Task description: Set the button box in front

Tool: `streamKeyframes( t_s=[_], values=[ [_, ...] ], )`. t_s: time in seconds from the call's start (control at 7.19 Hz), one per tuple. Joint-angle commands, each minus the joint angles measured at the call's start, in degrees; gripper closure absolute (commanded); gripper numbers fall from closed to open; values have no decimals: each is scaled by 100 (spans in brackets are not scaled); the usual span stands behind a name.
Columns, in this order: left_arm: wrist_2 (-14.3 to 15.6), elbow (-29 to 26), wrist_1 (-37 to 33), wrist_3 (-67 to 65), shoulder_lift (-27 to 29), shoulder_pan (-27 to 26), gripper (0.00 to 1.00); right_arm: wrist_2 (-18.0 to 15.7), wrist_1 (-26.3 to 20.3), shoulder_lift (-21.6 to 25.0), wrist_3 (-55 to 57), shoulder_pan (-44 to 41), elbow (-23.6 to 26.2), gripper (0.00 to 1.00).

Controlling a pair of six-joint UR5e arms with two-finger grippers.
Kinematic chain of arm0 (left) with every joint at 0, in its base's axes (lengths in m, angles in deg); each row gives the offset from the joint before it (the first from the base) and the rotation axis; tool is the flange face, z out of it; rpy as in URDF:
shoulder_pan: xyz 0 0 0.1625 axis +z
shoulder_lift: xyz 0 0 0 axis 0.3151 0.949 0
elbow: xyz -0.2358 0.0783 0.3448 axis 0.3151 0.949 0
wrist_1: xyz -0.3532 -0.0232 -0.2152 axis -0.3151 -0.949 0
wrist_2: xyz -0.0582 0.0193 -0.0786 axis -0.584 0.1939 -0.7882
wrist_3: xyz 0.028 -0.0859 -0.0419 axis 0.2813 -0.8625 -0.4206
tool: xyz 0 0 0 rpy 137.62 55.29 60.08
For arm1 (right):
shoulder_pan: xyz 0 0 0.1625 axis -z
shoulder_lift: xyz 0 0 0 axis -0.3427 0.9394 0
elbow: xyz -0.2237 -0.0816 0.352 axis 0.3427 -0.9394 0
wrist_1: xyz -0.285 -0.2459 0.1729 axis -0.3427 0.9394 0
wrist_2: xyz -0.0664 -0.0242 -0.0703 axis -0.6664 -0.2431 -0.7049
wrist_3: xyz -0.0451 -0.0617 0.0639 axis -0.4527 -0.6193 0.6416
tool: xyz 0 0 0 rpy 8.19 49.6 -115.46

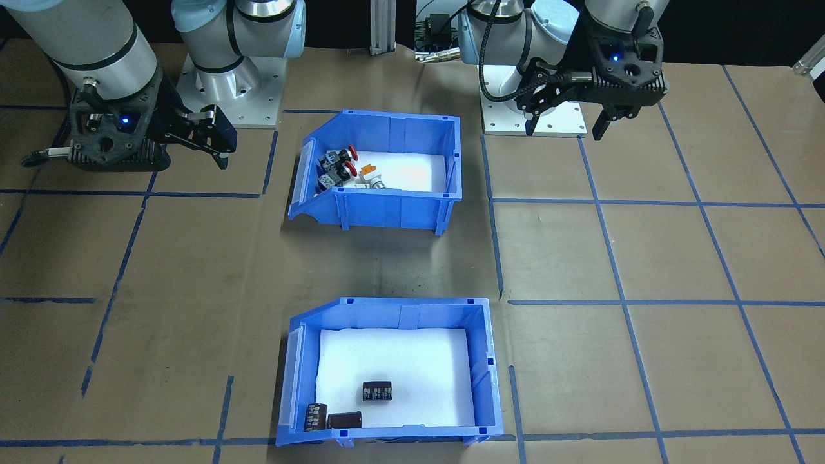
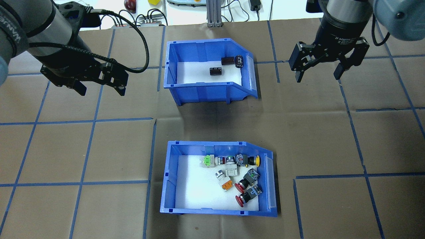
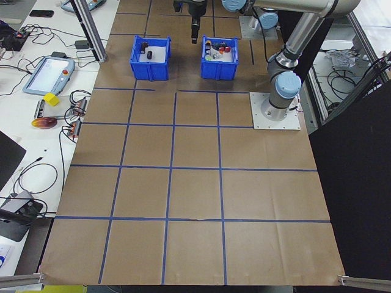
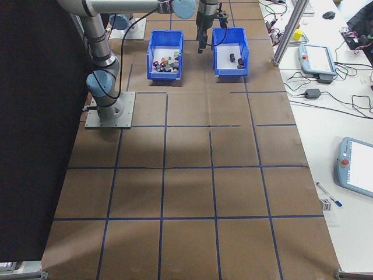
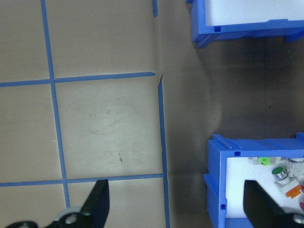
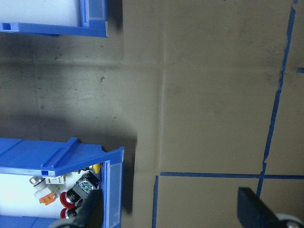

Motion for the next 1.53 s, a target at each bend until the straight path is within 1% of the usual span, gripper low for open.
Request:
streamKeyframes(
  t_s=[0.0, 0.42, 0.7, 0.83, 0.97, 1.11, 1.25, 1.39],
  values=[
    [-24, 3, 7, 0, 20, -8, 0, 7, -6, 0, -4, 5, 0, 0],
    [10, 11, 7, 0, 28, -8, 0, 16, -6, 0, -4, -4, 0, 0],
    [80, -15, 7, -87, -103, 0, 0, -37, -32, 18, -126, -4, -96, 0],
    [11, -15, -10, -288, -51, 53, 0, 15, -32, -26, -145, -21, -97, 0],
    [106, 37, -45, -1021, -85, 62, 0, 85, 2, -52, -389, -56, -114, 0],
    [499, 72, -2, -1315, 88, 53, 0, 208, 272, -96, -1313, -56, -115, 0],
    [511, 229, 25, -2023, 82, 53, 0, 200, 388, -210, -1705, -48, -132, 0],
    [355, 466, 295, -3222, 12, 44, 0, 218, 685, -455, -1944, -74, -176, 0]
  ],
)
